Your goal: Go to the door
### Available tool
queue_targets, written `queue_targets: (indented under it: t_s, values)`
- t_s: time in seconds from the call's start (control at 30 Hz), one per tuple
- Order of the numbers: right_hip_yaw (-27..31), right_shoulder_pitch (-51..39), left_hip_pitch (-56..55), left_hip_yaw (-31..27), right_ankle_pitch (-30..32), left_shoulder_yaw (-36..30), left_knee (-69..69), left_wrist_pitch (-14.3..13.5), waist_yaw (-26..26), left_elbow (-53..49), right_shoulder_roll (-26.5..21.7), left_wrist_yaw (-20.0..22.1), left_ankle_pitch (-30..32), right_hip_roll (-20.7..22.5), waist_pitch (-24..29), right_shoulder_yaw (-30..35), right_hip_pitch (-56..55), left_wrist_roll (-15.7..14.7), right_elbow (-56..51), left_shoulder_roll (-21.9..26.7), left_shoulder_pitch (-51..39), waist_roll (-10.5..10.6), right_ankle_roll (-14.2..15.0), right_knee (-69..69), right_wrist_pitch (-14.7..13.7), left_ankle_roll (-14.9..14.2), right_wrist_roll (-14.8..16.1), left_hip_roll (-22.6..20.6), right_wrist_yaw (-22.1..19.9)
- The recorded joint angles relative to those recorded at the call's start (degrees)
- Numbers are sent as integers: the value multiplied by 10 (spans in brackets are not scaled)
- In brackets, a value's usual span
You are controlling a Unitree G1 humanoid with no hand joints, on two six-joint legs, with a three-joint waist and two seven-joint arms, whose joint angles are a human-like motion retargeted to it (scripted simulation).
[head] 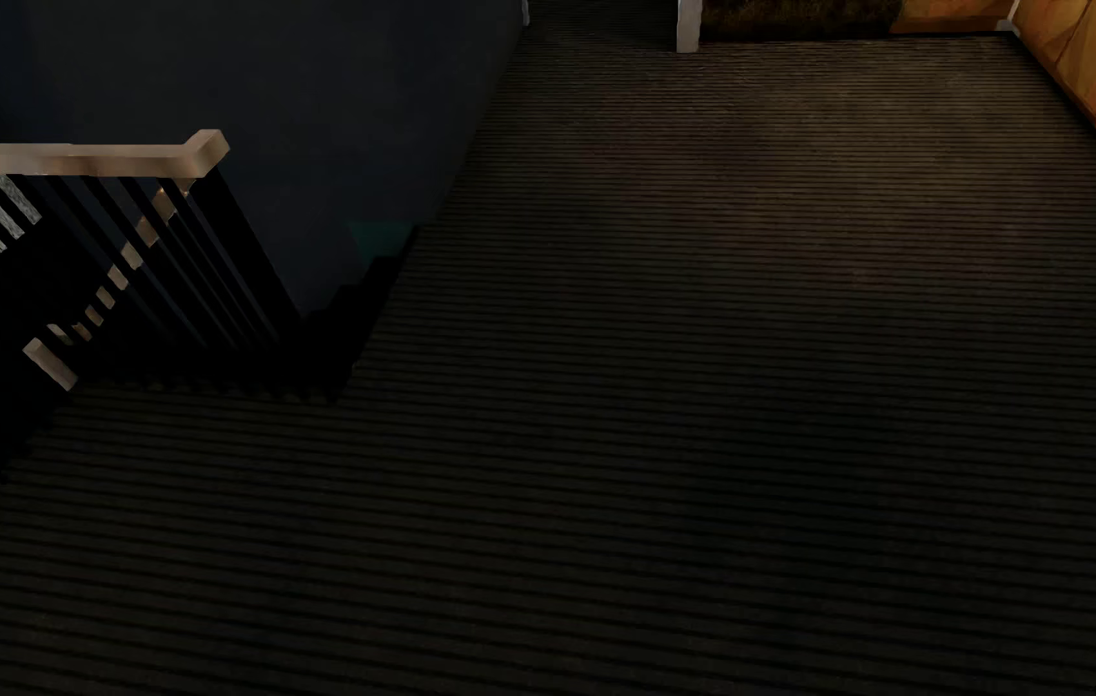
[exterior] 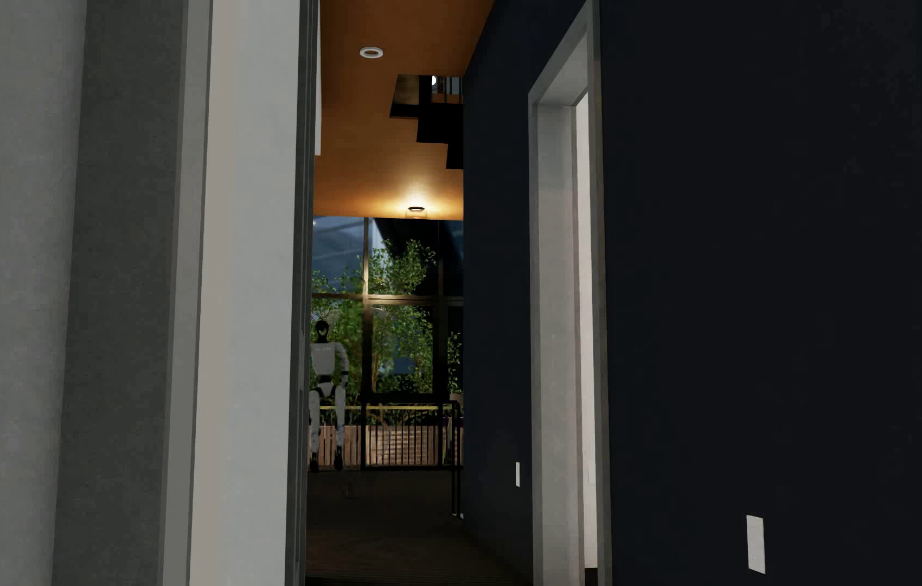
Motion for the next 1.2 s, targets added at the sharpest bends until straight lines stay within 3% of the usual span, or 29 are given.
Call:
queue_targets:
  t_s: [0.03,0.07,0.1,0.13,0.17,0.2,0.27,0.3,0.37,0.4,0.47,0.57,0.7,0.8,0.87,0.9,0.93,1.0,1.03,1.1,1.17,1.2]
  values:
    - [0,-7,-6,0,-12,16,-97,0,11,-4,-2,0,41,4,13,-45,24,0,-42,0,-11,-4,0,2,0,0,0,0,0]
    - [0,-15,1,0,-25,39,-192,0,18,-13,-6,0,36,9,27,-73,55,0,-76,2,-22,-7,0,-1,0,0,0,1,0]
    - [0,-22,9,0,-38,70,-273,0,20,-28,-9,0,-29,16,37,-89,85,0,-102,7,-33,-12,0,-5,0,0,0,2,0]
    - [0,-25,14,0,-48,105,-320,0,22,-46,-11,0,-136,18,42,-96,110,0,-118,13,-42,-20,0,-5,0,0,0,6,0]
    - [0,-25,5,0,-52,135,-321,0,24,-60,-11,0,-189,25,41,-95,126,0,-123,19,-53,-22,0,-2,0,0,0,17,0]
    - [0,-22,-12,0,-49,155,-320,0,26,-67,-9,0,-155,21,39,-88,143,0,-113,23,-68,-29,0,4,0,0,0,13,0]
    - [0,-12,-15,0,-3,180,-300,0,47,-66,-6,0,-68,-3,14,-27,158,0,-47,23,-91,-41,0,23,0,0,0,1,0]
    - [0,-15,-19,0,50,178,-283,0,45,-57,-2,0,-48,-23,-3,39,140,0,13,22,-99,-50,0,67,0,0,0,-12,0]
    - [0,-17,32,0,185,146,-277,0,35,-41,11,0,-95,-75,-14,182,36,0,115,25,-119,-62,0,252,0,0,0,-27,0]
    - [0,-18,42,0,180,125,-287,0,19,-30,13,0,-122,-93,-28,229,-62,0,126,23,-141,-67,0,360,0,0,0,-44,0]
    - [0,23,162,0,70,133,-313,0,-38,-39,17,0,-201,-80,7,209,-121,0,97,26,-140,-47,0,464,0,0,0,-33,0]
    - [0,79,295,0,-6,165,-322,0,-88,-77,33,0,-315,-41,33,156,-192,0,70,43,-112,-24,0,328,0,0,0,2,0]
    - [0,72,395,0,87,152,-318,0,-91,-71,35,0,-354,-19,46,196,-191,0,72,45,-106,-24,0,-17,0,0,0,2,0]
    - [0,68,464,0,101,122,-330,0,-102,-59,23,0,-310,-19,40,166,-212,0,70,32,-68,-11,0,54,0,0,0,21,0]
    - [0,56,433,0,75,105,-277,0,-119,-47,6,0,-141,-11,26,152,-188,0,85,6,-36,13,0,98,0,0,0,50,0]
    - [0,43,360,0,42,91,-176,0,-124,-62,0,0,-61,-7,18,140,-162,0,91,4,-24,25,0,97,0,0,0,62,0]
    - [0,26,269,0,17,81,-55,0,-110,-83,-4,0,-30,-1,5,128,-149,0,93,8,-21,30,0,88,0,0,0,57,0]
    - [0,0,131,0,-2,78,104,0,-50,-98,-11,0,-71,9,-5,88,-98,0,75,11,-16,22,0,54,0,0,0,39,0]
    - [0,-9,76,0,-5,78,115,0,-26,-89,-13,0,-77,10,-8,53,-67,0,51,11,-14,11,0,33,0,0,0,24,0]
    - [0,-14,10,0,-11,68,-4,0,0,-72,-17,0,-34,12,-1,-26,11,0,-20,13,-11,-9,0,-1,0,0,0,3,0]
    - [0,-18,11,0,-34,65,-218,0,18,-64,-22,0,3,26,18,-78,71,0,-78,16,-13,-12,0,-7,0,0,0,-2,0]
    - [0,-18,16,0,-45,69,-307,0,21,-61,-23,0,-68,38,21,-88,98,0,-93,17,-13,-10,0,-13,0,0,0,2,0]
